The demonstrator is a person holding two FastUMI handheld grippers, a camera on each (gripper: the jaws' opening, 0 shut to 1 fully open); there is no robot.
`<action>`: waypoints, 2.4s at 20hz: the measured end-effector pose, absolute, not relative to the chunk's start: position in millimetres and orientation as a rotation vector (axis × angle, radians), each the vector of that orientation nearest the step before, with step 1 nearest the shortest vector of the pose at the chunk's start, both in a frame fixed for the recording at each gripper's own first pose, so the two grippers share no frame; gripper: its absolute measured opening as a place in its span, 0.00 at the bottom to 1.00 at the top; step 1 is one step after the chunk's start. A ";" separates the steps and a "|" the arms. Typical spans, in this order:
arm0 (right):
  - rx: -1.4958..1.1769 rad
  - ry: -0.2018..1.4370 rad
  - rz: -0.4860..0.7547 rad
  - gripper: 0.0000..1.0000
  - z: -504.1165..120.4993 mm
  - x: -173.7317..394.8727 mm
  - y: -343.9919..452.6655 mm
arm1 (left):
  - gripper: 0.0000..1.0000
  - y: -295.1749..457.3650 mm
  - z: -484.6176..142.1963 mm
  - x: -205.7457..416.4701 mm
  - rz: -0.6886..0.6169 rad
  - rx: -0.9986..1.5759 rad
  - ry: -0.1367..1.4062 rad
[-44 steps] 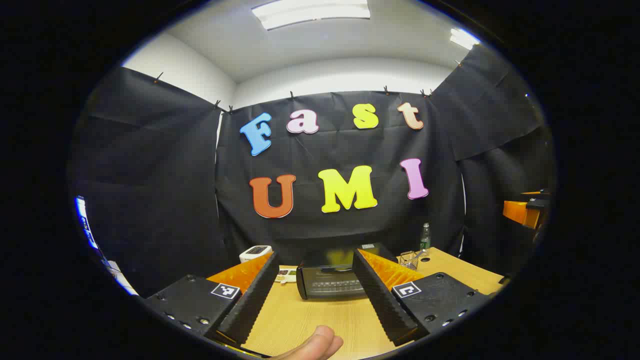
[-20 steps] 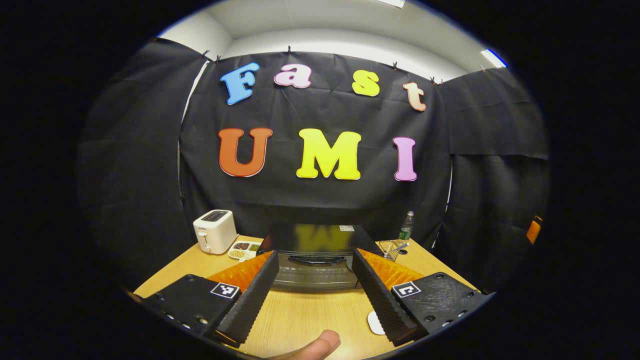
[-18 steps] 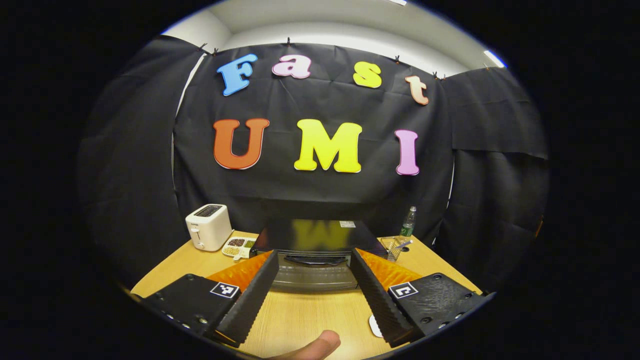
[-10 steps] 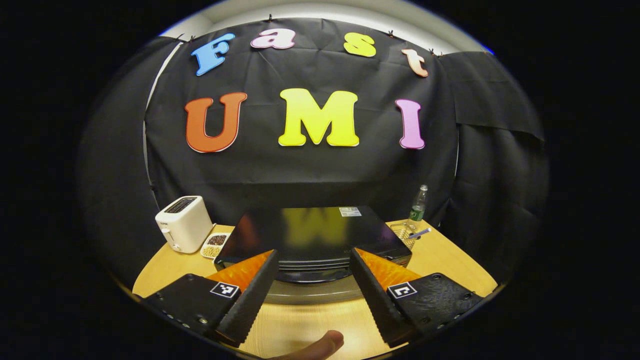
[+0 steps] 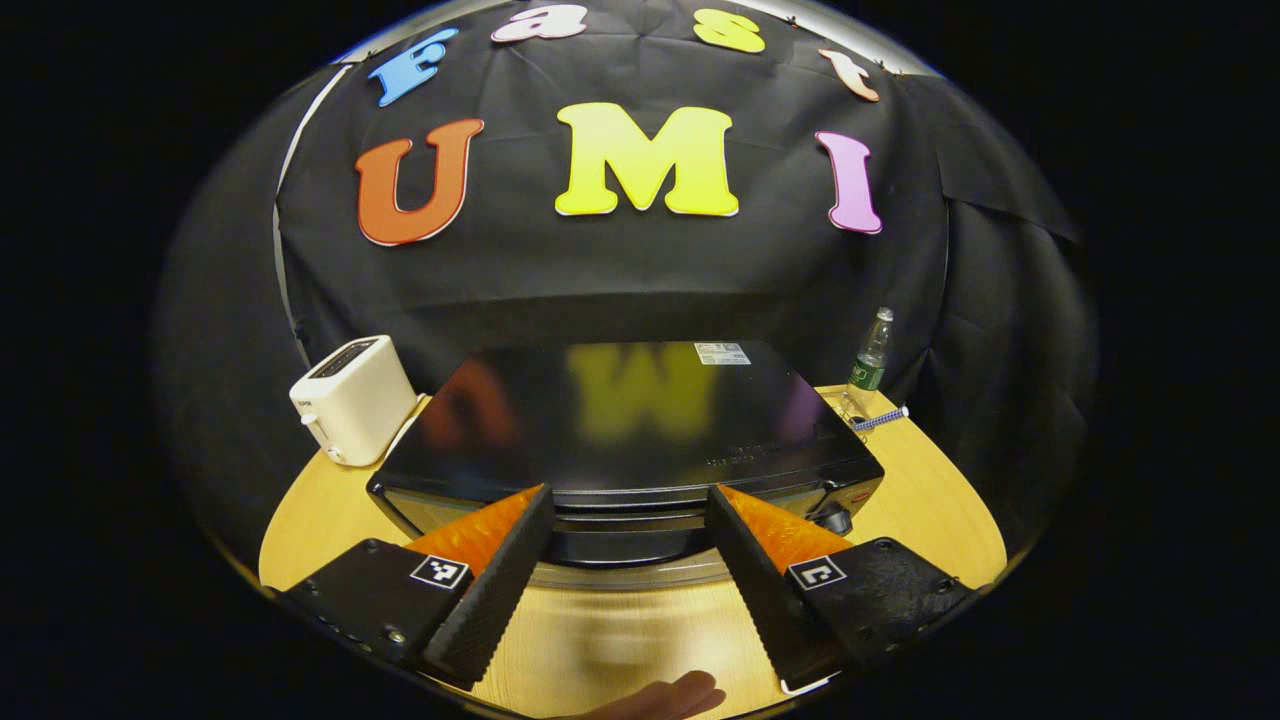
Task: Open the electric oven with the left hand, put the food in, and close the electric oven.
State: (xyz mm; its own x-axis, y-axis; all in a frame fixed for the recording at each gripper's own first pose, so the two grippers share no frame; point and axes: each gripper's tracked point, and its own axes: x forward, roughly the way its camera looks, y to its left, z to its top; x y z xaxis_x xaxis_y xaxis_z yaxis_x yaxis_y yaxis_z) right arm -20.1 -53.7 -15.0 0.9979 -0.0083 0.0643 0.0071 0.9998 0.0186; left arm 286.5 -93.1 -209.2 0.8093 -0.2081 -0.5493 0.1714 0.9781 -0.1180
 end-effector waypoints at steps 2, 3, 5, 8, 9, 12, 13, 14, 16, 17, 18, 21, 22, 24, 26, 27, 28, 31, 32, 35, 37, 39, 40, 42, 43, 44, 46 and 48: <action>0.017 -0.067 0.010 0.96 -14.1 -22.9 -49.9 | 1.00 -92.5 -209.4 279.2 -0.207 -0.077 0.587; 0.017 -0.069 0.014 0.96 -13.3 -24.5 -48.9 | 1.00 -91.8 -208.8 275.2 -0.207 -0.090 0.577; 0.020 -0.076 0.022 0.96 -10.3 -28.2 -44.7 | 1.00 -89.9 -210.2 264.8 -0.208 -0.090 0.554; 0.023 -0.078 0.036 0.96 -9.9 -31.9 -37.5 | 1.00 -88.5 -213.9 244.0 -0.203 -0.089 0.527; 0.024 -0.076 0.039 0.96 -10.4 -31.5 -35.3 | 1.00 -88.5 -215.9 238.2 -0.201 -0.083 0.516; 0.026 -0.077 0.047 0.96 -8.8 -32.9 -30.2 | 1.00 -86.4 -223.2 216.7 -0.201 -0.068 0.524; 0.028 -0.077 0.046 0.96 -9.3 -33.0 -29.4 | 1.00 -85.8 -225.4 211.3 -0.199 -0.070 0.520; 0.031 -0.075 0.045 0.96 -9.1 -32.4 -29.1 | 1.00 -85.2 -227.5 204.4 -0.195 -0.075 0.518; 0.036 -0.069 0.049 0.96 -10.9 -30.8 -26.2 | 1.00 -85.4 -235.4 189.7 -0.180 -0.063 0.519; 0.037 -0.066 0.052 0.96 -12.1 -29.2 -24.2 | 1.00 -84.7 -239.1 183.3 -0.174 -0.055 0.521; 0.037 -0.060 0.054 0.96 -13.4 -28.0 -22.7 | 1.00 -83.6 -243.3 178.9 -0.172 -0.058 0.518; 0.024 -0.046 0.056 0.96 -20.4 -22.6 -19.1 | 0.92 -84.1 -257.6 162.3 -0.171 -0.068 0.534; 0.023 -0.040 0.055 0.96 -22.1 -20.0 -17.9 | 1.00 -84.5 -261.3 156.8 -0.172 -0.065 0.545; 0.023 -0.028 0.058 0.96 -25.0 -17.6 -14.0 | 1.00 -84.9 -270.8 147.7 -0.173 -0.070 0.575; 0.019 -0.019 0.065 0.96 -29.0 -16.0 -11.0 | 1.00 -85.4 -278.1 139.8 -0.175 -0.067 0.582; 0.016 -0.016 0.065 0.96 -30.6 -15.1 -10.7 | 1.00 -85.3 -282.7 135.8 -0.174 -0.071 0.589; 0.013 -0.012 0.065 0.96 -33.4 -14.2 -10.5 | 0.99 -85.2 -288.2 132.1 -0.173 -0.075 0.588; 0.013 -0.002 0.072 0.96 -37.1 -12.9 -5.2 | 0.99 -86.9 -305.6 121.3 -0.171 -0.077 0.591; 0.012 0.003 0.074 0.96 -39.8 -11.1 -4.3 | 0.99 -87.8 -314.1 118.4 -0.171 -0.078 0.607; 0.008 0.016 0.075 0.96 -44.7 -10.4 -1.3 | 0.97 -89.7 -347.0 109.4 -0.170 -0.121 0.689; 0.007 0.018 0.076 0.96 -44.3 -9.6 0.4 | 0.97 -85.1 -351.8 108.8 -0.153 -0.160 0.679; 0.008 0.017 0.076 0.96 -44.5 -7.3 2.4 | 0.93 -86.8 -349.3 109.4 -0.170 -0.159 0.655; 0.009 0.020 0.076 0.96 -46.4 -5.7 3.1 | 0.93 -86.8 -347.7 107.6 -0.179 -0.166 0.642; 0.004 0.032 0.078 0.96 -51.7 -2.6 7.2 | 0.93 -80.5 -334.2 105.8 -0.190 -0.187 0.600; 0.000 0.038 0.079 0.96 -53.1 -0.8 9.2 | 0.93 -74.0 -324.7 104.4 -0.185 -0.195 0.580; -0.004 0.043 0.081 0.96 -56.6 1.3 10.5 | 0.93 -67.8 -311.1 102.1 -0.185 -0.203 0.552; -0.006 0.060 0.086 0.96 -62.6 7.5 14.7 | 0.93 -49.9 -276.8 95.9 -0.175 -0.215 0.488; -0.001 0.077 0.098 0.96 -70.1 11.2 19.8 | 0.93 -34.0 -237.0 83.3 -0.172 -0.214 0.407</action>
